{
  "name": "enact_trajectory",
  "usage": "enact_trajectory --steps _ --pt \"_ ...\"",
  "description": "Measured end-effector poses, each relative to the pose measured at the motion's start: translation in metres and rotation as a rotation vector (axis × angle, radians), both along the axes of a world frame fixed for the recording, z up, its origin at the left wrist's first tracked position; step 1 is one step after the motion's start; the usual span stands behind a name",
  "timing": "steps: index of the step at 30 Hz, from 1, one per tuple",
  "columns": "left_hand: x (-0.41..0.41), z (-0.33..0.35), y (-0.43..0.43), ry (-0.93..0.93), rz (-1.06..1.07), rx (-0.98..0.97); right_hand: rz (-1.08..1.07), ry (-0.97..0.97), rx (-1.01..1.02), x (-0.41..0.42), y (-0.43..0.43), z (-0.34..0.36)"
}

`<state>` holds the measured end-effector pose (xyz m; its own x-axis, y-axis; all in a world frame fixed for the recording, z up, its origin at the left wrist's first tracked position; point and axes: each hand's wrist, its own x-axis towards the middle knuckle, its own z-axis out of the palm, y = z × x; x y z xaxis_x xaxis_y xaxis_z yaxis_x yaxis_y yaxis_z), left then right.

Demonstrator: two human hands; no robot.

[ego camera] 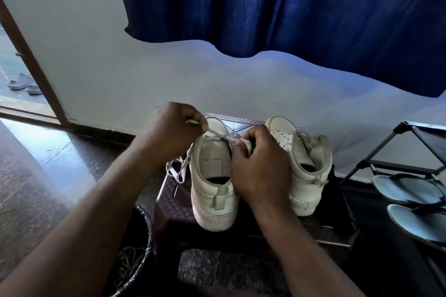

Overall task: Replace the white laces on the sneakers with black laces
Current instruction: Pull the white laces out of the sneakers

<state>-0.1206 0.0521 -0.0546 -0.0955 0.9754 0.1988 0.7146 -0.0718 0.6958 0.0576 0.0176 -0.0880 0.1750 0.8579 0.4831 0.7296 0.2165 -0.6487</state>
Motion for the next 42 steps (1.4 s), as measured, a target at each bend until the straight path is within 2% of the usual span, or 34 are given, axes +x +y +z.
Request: enact_trajectory --steps 2,3,4,5,7,8,9,11,12,13,16,17,20,22,23,26,27,28,29,31,34,36,38,40,42 --pt "0.001 -0.001 -0.002 0.137 0.043 -0.009 0.0 -0.002 0.006 -0.001 0.0 0.0" --pt "0.001 -0.002 -0.002 0.11 0.045 -0.013 -0.001 -0.003 0.012 -0.001 0.0 -0.001" --pt "0.003 -0.004 -0.002 -0.032 0.029 -0.021 -0.003 -0.004 0.017 -0.001 0.0 -0.001" --pt "0.006 -0.003 -0.003 -0.28 -0.004 -0.039 -0.006 -0.005 0.019 -0.001 0.001 -0.001" --pt "0.009 0.005 -0.006 -0.899 -0.095 -0.023 -0.007 -0.002 0.012 0.0 0.001 -0.001" --pt "0.007 0.009 -0.006 -1.139 -0.125 0.013 -0.005 0.0 0.002 -0.001 0.001 -0.001" --pt "0.004 0.011 -0.005 -1.289 -0.136 0.049 -0.005 0.001 -0.009 -0.001 0.001 -0.001" --pt "-0.001 0.008 -0.004 -1.366 -0.085 0.075 -0.008 0.003 -0.017 -0.001 0.002 -0.002" --pt "-0.002 0.004 -0.003 -1.31 -0.035 0.068 -0.01 0.005 -0.014 -0.001 0.002 -0.002" --pt "-0.004 -0.001 -0.001 -1.157 0.016 0.073 -0.012 0.005 -0.008 -0.001 0.002 -0.002" --pt "-0.013 -0.004 -0.002 -0.374 0.096 0.131 -0.008 0.002 0.006 -0.001 0.003 -0.003" --pt "-0.017 -0.001 -0.004 -0.194 0.089 0.125 -0.004 0.004 0.005 -0.001 0.003 -0.003" --pt "-0.024 0.006 -0.01 0.113 0.046 0.056 -0.005 0.01 0.013 -0.001 0.003 -0.004" --pt "-0.024 0.002 -0.009 0.168 0.047 0.022 -0.005 0.011 0.012 -0.001 0.003 -0.004" --pt "-0.022 0.001 -0.009 0.022 0.033 0.014 -0.003 0.01 0.006 0.0 0.003 -0.003" --pt "-0.009 0.003 -0.009 -0.937 -0.197 0.034 0.011 0.006 -0.013 0.0 0.002 -0.002" --pt "-0.002 0.005 -0.011 -1.189 -0.256 0.021 0.012 0.005 -0.012 0.001 0.002 -0.002" --pt "0.004 0.005 -0.012 -1.333 -0.275 -0.007 0.012 0.004 -0.007 0.001 0.002 -0.002" --pt "0.011 0.006 -0.013 -1.368 -0.255 -0.037 0.013 0.005 -0.002 0.001 0.002 -0.003" --pt "0.02 0.005 -0.011 -1.213 -0.17 -0.044 0.024 0.012 0.002 0.001 0.003 -0.004" --pt "0.021 0.003 -0.008 -0.886 -0.113 0.069 0.041 0.012 0.004 0.002 0.004 -0.005" --pt "0.019 0.003 -0.008 -0.609 -0.124 0.149 0.041 0.012 0.004 0.003 0.004 -0.005" --pt "0.018 0.004 -0.011 -0.253 -0.083 0.181 0.039 0.018 0.004 0.003 0.003 -0.005" --pt "0.016 0.007 -0.013 0.043 -0.049 0.149 0.03 0.023 0.001 0.002 0.003 -0.004" --pt "0.014 0.008 -0.015 0.138 -0.038 0.047 0.018 0.017 0.008 0.001 0.003 -0.004"
